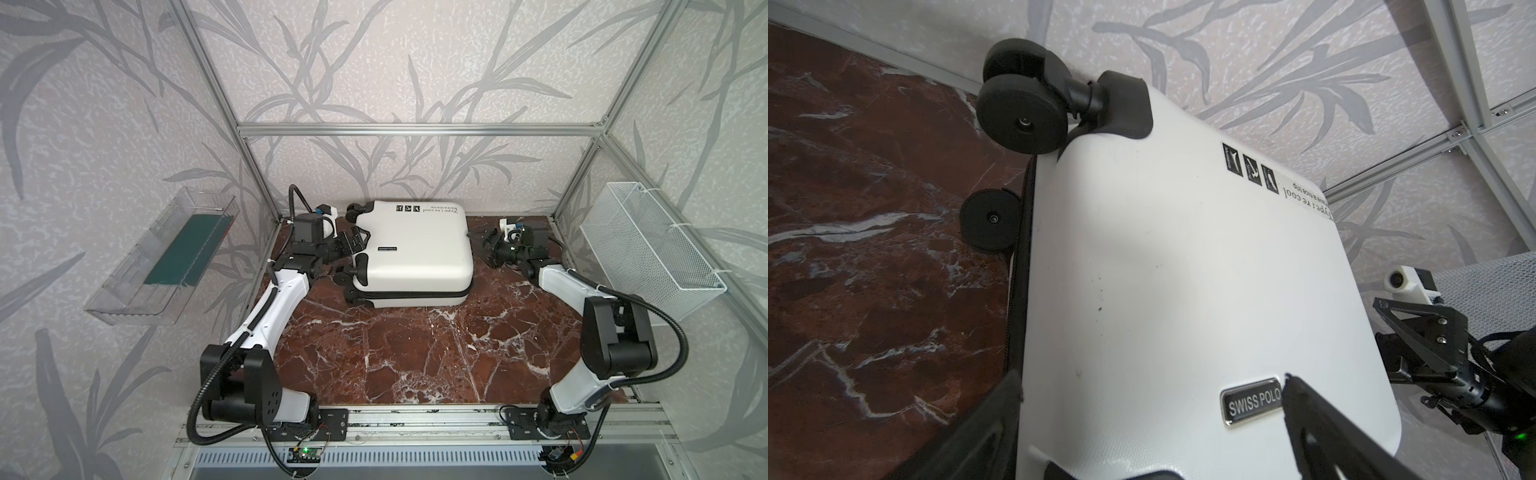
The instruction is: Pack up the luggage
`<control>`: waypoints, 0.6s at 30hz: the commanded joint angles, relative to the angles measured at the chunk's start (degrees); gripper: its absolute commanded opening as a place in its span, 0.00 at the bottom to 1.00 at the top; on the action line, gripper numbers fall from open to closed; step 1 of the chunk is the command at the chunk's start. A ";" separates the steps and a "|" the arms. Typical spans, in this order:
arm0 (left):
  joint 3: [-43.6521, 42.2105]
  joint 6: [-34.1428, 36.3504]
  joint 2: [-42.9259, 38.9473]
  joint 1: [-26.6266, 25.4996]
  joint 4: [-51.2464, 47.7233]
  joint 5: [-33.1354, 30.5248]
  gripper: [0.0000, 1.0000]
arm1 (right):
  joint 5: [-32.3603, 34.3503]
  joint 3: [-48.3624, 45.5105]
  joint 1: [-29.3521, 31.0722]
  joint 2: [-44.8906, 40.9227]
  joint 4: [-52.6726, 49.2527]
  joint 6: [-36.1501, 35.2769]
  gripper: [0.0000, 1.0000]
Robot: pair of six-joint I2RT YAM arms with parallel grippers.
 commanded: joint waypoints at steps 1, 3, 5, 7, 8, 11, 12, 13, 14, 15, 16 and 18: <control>0.27 1.72 0.66 0.20 0.14 1.31 0.99 | -2.87 2.68 0.23 3.33 4.69 2.25 0.89; -0.22 1.66 0.96 0.20 0.94 2.21 0.99 | -3.37 2.62 0.23 5.05 7.44 4.29 0.89; -0.64 1.38 1.43 0.18 1.49 3.01 0.99 | -4.35 2.16 0.23 6.29 11.28 7.22 0.88; -1.00 0.97 1.82 0.16 1.98 3.72 0.99 | -5.32 1.31 0.23 6.77 15.49 10.26 0.87; -1.18 0.68 1.98 0.16 2.45 4.22 0.99 | -5.82 0.84 0.23 6.79 17.09 11.64 0.86; -1.55 -0.19 2.60 0.13 3.63 5.93 0.99 | -6.91 -0.19 0.23 6.32 20.61 14.36 0.85; -1.55 -0.38 2.72 0.20 3.78 6.21 0.99 | -7.02 -0.45 0.23 6.06 21.52 15.17 0.84; -1.64 -0.48 2.80 0.18 3.94 6.62 0.99 | -7.36 -0.91 0.32 5.77 22.68 16.12 0.84; -1.72 -0.61 2.78 0.15 4.19 6.95 0.99 | -7.74 -1.16 0.36 5.44 23.79 17.03 0.84; -1.81 -0.72 2.80 0.20 4.29 6.99 0.99 | -7.96 -1.29 0.41 5.14 24.52 17.65 0.83; -1.81 -0.86 2.80 0.20 4.36 7.15 0.99 | -8.08 -1.36 0.49 4.74 25.20 18.27 0.83; -1.66 -1.09 2.65 0.18 4.36 7.32 0.99 | -8.29 -1.26 0.73 3.91 25.47 18.72 0.82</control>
